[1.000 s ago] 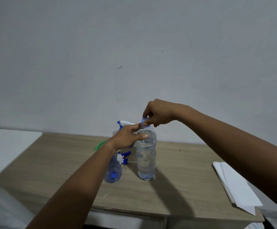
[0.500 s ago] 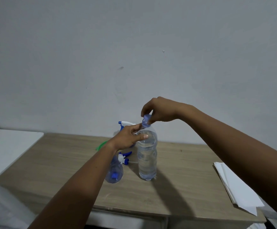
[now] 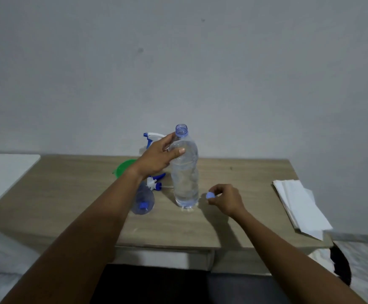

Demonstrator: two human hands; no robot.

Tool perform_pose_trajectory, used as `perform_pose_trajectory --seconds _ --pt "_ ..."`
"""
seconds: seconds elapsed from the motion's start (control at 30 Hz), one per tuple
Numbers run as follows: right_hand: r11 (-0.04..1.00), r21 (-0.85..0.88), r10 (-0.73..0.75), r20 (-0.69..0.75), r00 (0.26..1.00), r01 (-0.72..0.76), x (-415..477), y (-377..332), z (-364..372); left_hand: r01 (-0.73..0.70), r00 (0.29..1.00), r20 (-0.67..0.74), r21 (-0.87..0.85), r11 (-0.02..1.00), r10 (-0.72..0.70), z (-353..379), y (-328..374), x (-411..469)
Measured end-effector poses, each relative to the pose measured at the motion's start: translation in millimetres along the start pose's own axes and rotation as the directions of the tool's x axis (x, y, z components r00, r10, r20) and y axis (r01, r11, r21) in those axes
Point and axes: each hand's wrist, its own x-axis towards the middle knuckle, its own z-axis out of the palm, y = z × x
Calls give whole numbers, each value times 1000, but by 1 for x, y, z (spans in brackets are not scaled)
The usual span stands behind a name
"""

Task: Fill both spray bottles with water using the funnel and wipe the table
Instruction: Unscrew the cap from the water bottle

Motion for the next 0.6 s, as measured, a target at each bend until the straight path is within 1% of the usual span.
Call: perform_pose_trajectory --seconds 0.07,0.2,0.5,0.6 --pt "999 -42 26 13 1000 -26 -4 13 18 -13 1000 -11 0 1000 13 2 -1 -1" --pt "994 -109 16 -19 1000 -18 -8 23 36 -17 1000 -7 -13 1000 17 1 -4 -3" --pt "996 -94 -20 -57 998 14 -12 43 46 -19 1000 7 10 1000 19 -1 -6 -5" --pt "996 -85 -24 -36 999 21 -12 45 46 -21 1000 11 22 1000 21 0 -6 -4"
